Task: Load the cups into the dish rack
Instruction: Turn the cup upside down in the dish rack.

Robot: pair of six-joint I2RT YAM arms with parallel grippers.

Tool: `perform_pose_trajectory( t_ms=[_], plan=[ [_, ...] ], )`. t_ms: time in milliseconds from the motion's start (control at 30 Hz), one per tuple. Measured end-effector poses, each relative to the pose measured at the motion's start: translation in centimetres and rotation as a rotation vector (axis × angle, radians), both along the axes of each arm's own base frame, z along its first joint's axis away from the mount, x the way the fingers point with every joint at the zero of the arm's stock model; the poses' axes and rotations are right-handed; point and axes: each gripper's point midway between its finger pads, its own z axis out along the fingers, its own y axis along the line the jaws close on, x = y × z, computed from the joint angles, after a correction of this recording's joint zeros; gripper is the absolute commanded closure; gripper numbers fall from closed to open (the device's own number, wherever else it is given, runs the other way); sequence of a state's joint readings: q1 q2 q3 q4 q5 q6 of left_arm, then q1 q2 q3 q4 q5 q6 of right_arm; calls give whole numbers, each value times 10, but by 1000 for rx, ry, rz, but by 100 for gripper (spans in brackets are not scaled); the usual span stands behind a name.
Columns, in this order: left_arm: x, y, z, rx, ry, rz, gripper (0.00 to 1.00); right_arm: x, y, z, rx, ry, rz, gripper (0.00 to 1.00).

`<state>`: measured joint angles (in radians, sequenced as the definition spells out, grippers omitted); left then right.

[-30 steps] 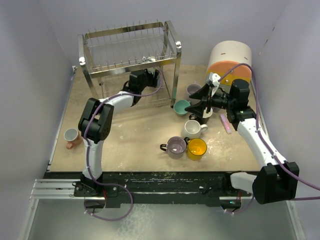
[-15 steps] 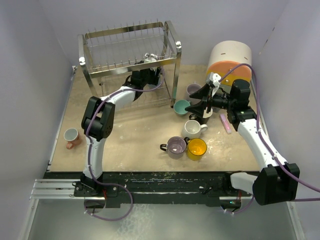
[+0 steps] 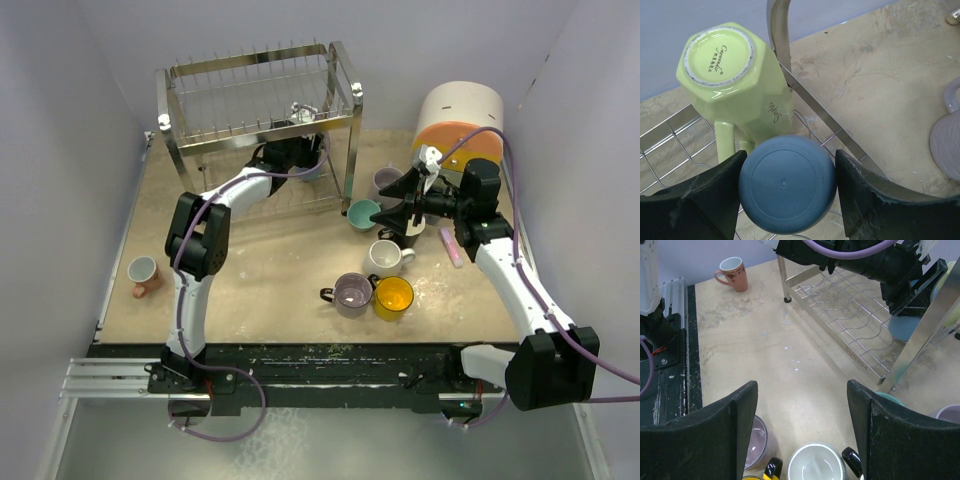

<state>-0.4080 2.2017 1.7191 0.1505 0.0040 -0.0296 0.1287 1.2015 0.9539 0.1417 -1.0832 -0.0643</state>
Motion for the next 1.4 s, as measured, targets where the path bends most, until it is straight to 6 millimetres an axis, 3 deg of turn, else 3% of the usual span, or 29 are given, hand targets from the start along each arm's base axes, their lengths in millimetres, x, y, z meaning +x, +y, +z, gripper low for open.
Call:
perform_pose_trajectory(
  t_ms=[633, 1133, 1400],
  plan=[
    [-3, 2, -6, -39, 53, 42, 9, 0, 0, 0, 0, -3, 0, 26],
    [-19, 13, -11, -21, 75, 64, 1, 0, 0, 1, 1, -6, 1, 26],
    [-23, 17, -17, -10, 77, 66, 4, 0, 0, 1, 1, -7, 1, 26]
  ],
)
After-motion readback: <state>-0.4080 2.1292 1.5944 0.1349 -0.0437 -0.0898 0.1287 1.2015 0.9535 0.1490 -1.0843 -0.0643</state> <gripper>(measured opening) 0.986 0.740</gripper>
